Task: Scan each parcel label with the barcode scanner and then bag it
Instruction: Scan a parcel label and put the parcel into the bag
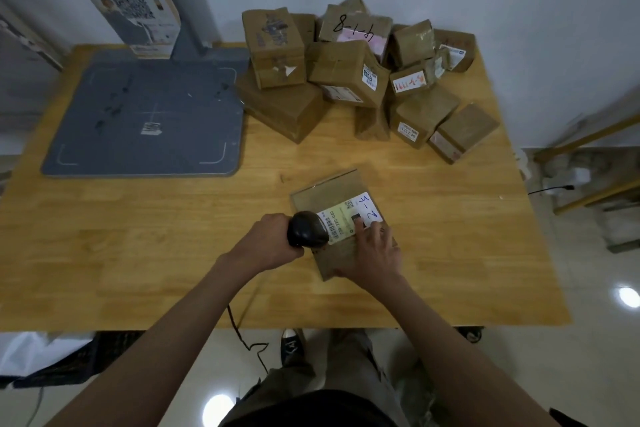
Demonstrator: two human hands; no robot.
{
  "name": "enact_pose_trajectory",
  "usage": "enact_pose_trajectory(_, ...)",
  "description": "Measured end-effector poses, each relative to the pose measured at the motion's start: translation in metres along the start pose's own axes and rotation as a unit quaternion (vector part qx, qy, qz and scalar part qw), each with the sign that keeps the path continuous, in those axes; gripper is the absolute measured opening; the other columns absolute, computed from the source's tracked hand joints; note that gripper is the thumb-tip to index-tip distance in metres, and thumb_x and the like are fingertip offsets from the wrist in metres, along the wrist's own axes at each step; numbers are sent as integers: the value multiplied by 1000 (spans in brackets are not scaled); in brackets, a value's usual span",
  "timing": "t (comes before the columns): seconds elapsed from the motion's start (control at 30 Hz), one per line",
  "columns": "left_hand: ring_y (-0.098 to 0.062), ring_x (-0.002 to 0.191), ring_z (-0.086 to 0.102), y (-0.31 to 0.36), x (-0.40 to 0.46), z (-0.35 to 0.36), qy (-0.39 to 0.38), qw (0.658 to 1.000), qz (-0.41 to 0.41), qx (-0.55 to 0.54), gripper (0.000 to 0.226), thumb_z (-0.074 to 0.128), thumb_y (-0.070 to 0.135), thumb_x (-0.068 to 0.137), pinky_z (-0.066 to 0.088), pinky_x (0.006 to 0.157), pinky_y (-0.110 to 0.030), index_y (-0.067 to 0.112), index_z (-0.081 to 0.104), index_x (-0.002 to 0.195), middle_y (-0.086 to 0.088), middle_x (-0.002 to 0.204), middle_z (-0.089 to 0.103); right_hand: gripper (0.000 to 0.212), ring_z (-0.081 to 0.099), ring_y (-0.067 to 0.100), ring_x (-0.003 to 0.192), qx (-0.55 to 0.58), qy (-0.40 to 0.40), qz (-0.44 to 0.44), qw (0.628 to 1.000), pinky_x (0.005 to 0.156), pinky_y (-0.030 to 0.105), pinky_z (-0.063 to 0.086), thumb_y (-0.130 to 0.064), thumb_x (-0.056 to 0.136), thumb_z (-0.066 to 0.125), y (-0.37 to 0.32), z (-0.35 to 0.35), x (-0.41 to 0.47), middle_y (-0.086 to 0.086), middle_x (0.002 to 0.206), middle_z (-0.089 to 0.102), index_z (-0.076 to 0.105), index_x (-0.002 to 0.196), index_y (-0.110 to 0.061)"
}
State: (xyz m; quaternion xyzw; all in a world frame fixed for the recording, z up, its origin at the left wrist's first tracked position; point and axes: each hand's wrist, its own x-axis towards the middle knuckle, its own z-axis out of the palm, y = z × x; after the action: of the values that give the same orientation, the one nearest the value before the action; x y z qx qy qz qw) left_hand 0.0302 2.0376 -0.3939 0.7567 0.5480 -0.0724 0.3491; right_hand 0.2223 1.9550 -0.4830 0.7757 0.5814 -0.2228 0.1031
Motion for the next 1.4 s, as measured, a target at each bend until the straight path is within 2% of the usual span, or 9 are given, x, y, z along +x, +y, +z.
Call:
enact_pose_trajectory(0.13, -13, 73, 58, 6, 1, -1, -3, 1000, 5, 21, 17, 74, 19, 74, 36, 51, -18, 19, 60, 83, 4, 79, 60, 131, 25, 31, 135, 1, 4, -1, 1000, 99, 49, 46, -86, 60, 66, 0, 1, 0, 9, 146, 25, 5, 157, -21)
enact_pose_trajectory(0.47, -14, 76, 62, 4, 2, -1, 8, 998, 5, 62, 18, 74, 23, 74, 50, 60, -25, 16, 62, 85, 4, 81, 58, 135, 28, 31, 135, -8, 6, -6, 1000, 96, 47, 49, -90, 59, 62, 1, -2, -2, 11, 145, 26, 3, 157, -19)
enact_pose_trajectory(0.63, -14, 76, 60, 6, 2, -2, 11, 998, 9, 59, 20, 75, 22, 75, 45, 58, -23, 19, 58, 85, 5, 83, 57, 135, 27, 30, 136, -3, -1, -4, 1000, 95, 46, 50, -89, 60, 63, -1, -4, -3, 11, 145, 25, 2, 158, -19)
enact_pose_trajectory(0.8, -16, 75, 62, 8, 2, -4, 16, 999, 6, 42, 23, 76, 21, 74, 50, 60, -27, 21, 55, 84, 4, 81, 59, 131, 24, 31, 138, -14, -8, -6, 1000, 97, 46, 49, -86, 64, 62, -2, -7, -5, 11, 148, 24, 1, 158, -18)
enact_pose_trajectory(0.97, -16, 74, 61, 5, 4, -3, 19, 999, 0, 36, 24, 76, 22, 73, 46, 57, -25, 20, 55, 85, 4, 82, 60, 131, 25, 31, 137, -12, -11, -4, 1000, 96, 47, 49, -87, 63, 62, -2, -7, -5, 11, 147, 24, 1, 157, -19)
enact_pose_trajectory(1.13, -20, 80, 65, 3, 8, -4, 25, 999, -2, 23, 23, 76, 21, 73, 56, 65, -34, 17, 58, 88, 0, 86, 64, 130, 23, 32, 140, -2, 2, -2, 1000, 98, 47, 48, -84, 64, 64, -2, -8, -8, 12, 148, 24, 2, 157, -18)
enact_pose_trajectory(1.2, -21, 82, 65, 3, 11, -4, 32, 999, -3, -3, 24, 76, 20, 74, 56, 68, -35, 13, 61, 91, -2, 88, 66, 129, 20, 32, 143, 13, 5, 1, 1000, 100, 48, 47, -81, 66, 67, -3, -8, -10, 13, 151, 21, 2, 158, -19)
enact_pose_trajectory(1.3, -16, 79, 64, 2, 19, -4, 43, 997, -2, -70, 24, 78, 22, 75, 49, 62, -27, 12, 64, 92, -1, 85, 67, 125, 16, 33, 145, 28, 10, 2, 1000, 105, 48, 43, -78, 70, 67, -2, -2, -13, 13, 158, 12, -1, 159, -22)
enact_pose_trajectory(1.4, -12, 72, 63, 2, 33, -5, 51, 992, -27, -116, 29, 79, 25, 75, 49, 60, -27, 15, 65, 98, 1, 80, 68, 118, 6, 34, 150, 47, 10, -25, 999, 119, 51, 25, -70, 75, 69, 7, 7, -12, 10, 164, 1, -3, 159, -29)
